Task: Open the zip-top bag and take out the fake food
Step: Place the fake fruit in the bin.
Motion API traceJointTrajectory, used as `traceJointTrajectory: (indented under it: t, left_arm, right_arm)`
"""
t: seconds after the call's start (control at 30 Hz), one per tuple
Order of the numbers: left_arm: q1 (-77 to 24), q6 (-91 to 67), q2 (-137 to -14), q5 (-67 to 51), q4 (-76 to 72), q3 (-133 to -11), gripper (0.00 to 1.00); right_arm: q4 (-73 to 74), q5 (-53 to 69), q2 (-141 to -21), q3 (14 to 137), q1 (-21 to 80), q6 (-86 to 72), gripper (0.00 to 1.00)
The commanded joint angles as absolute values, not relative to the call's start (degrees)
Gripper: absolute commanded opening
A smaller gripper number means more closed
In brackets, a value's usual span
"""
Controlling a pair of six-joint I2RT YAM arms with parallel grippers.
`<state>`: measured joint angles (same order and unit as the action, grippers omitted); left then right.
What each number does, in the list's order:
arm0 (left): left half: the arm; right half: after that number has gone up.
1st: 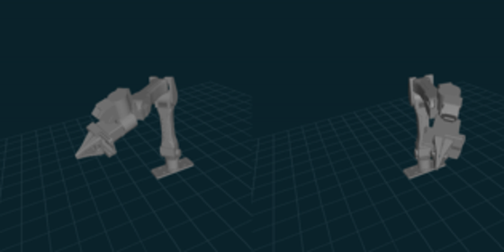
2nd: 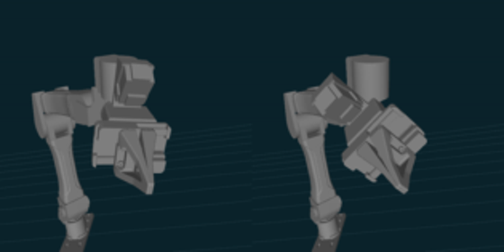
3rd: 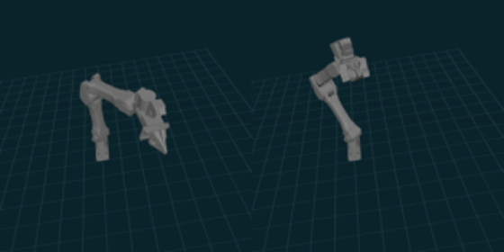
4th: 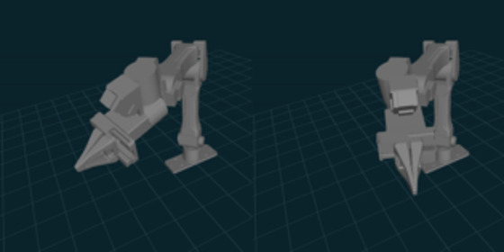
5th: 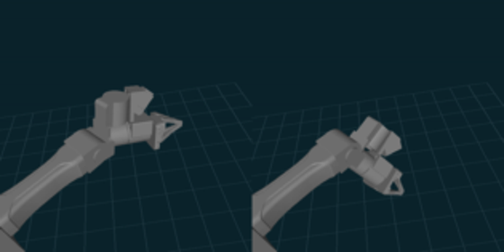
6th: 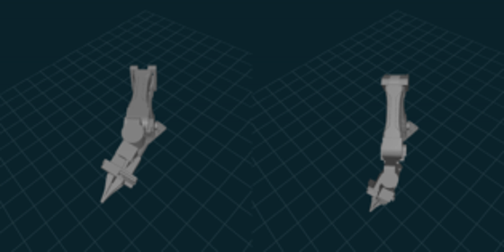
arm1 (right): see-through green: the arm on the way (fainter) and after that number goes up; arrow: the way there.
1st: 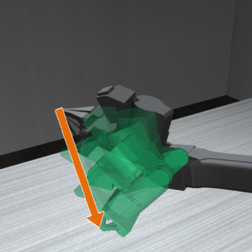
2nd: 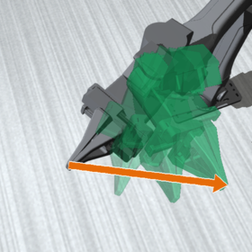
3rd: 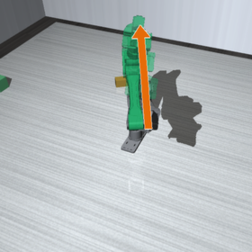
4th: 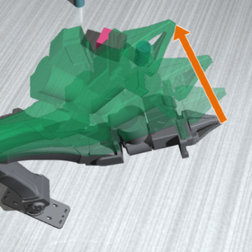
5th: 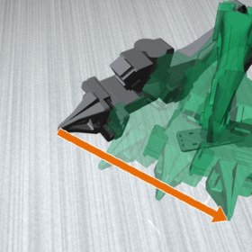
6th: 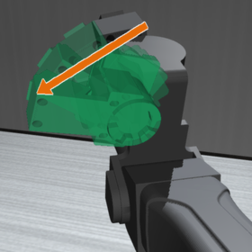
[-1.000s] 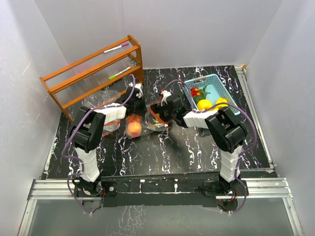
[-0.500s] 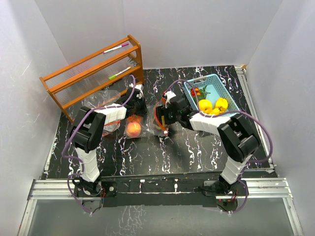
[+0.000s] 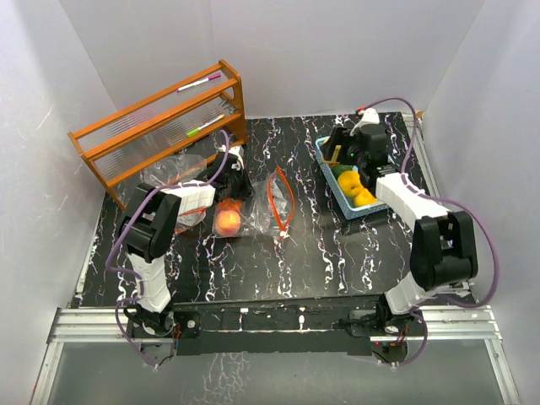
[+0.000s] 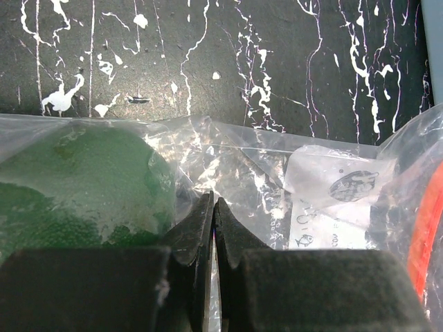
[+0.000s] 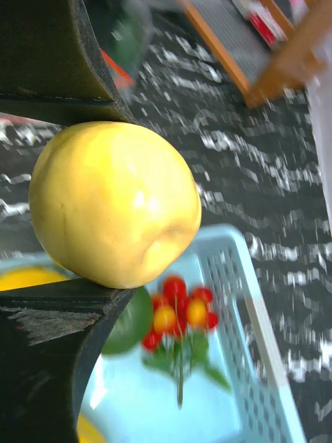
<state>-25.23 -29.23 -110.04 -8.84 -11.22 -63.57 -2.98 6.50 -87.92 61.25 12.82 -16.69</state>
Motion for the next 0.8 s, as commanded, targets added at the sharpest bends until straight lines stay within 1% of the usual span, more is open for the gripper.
traceJointTrajectory:
  t: [0.0,0.03,0.07,0.13,0.17,0.2,0.27,0.33,0.37,0.47,0.53,0.6,0.67,0.7,0.77]
  left_arm:
    - [-24.96,-29.62,-105.85,-9.02,-10.05,-63.8,0.0]
    - [-24.96,-29.43,-104.86,-8.77,-9.87,-63.97,0.01]
    - [-24.96,-29.11,-103.67,-8.39,-9.8,-64.05,0.04]
    - [-24.96,-28.92,-101.21,-7.78,-9.4,-64.43,0.15]
    - [-24.96,-28.96,-99.97,-7.21,-8.89,-64.84,0.22]
    - [-24.96,-29.25,-98.72,-6.85,-8.28,-64.94,0.3]
    - [-24.96,-29.68,-96.16,-6.52,-7.94,-64.64,0.5]
    - [-24.95,-29.64,-93.62,-5.78,-7.58,-64.11,0.63]
    - [-24.96,-29.62,-92.67,-5.41,-7.31,-63.89,0.67]
    - [-24.7,-29.33,-89.63,-4.55,-5.61,-62.55,0.69]
    - [-24.51,-29.58,-87.59,-3.25,-5.62,-59.84,0.68]
    - [-24.42,-31.15,-84.24,-0.72,-7.7,-53.6,0.61]
    - [-24.31,-33.41,-79.7,1.96,-13.88,-45.99,0.49]
    - [-24.15,-34.36,-78.0,3.71,-15.18,-43.54,0.42]
    - [-23.91,-34.64,-76.42,5.44,-14.39,-41.87,0.36]
  right_arm:
    - [-5.02,3.35,-94.84,66.22,7.78,-17.88,0.6]
    - [-4.81,2.65,-96.13,67.27,7.62,-17.36,0.64]
    - [-4.31,1.63,-97.22,68.38,7.57,-16.96,0.71]
    - [-2.74,-1.51,-98.65,70.46,7.55,-16.63,0.95]
    - [-2.09,-3.2,-98.85,71.17,7.55,-16.81,0.98]
    - [-1.95,-4.18,-98.76,71.42,7.55,-16.97,0.98]
    - [-2.79,-3.95,-97.68,70.86,7.49,-17.17,0.98]
    - [-4.96,-4.04,-95.64,68.55,7.57,-17.39,0.98]
    - [-5.96,-5.4,-93.55,67.21,7.68,-17.43,0.98]
    - [-10.88,-10.04,-87.71,61.84,8.54,-16.42,0.98]
    - [-10.73,-9.77,-84.48,60.28,8.72,-15.82,0.97]
    - [-10.41,-5.21,-82.27,59.06,9.08,-15.67,0.91]
    - [-9.23,-1.41,-81.3,58.24,10.57,-15.56,0.85]
    - [-8.18,-1.84,-81.03,57.85,11.94,-15.02,0.83]
    - [-7.27,-6.5,-80.59,56.45,17.22,-13.62,0.79]
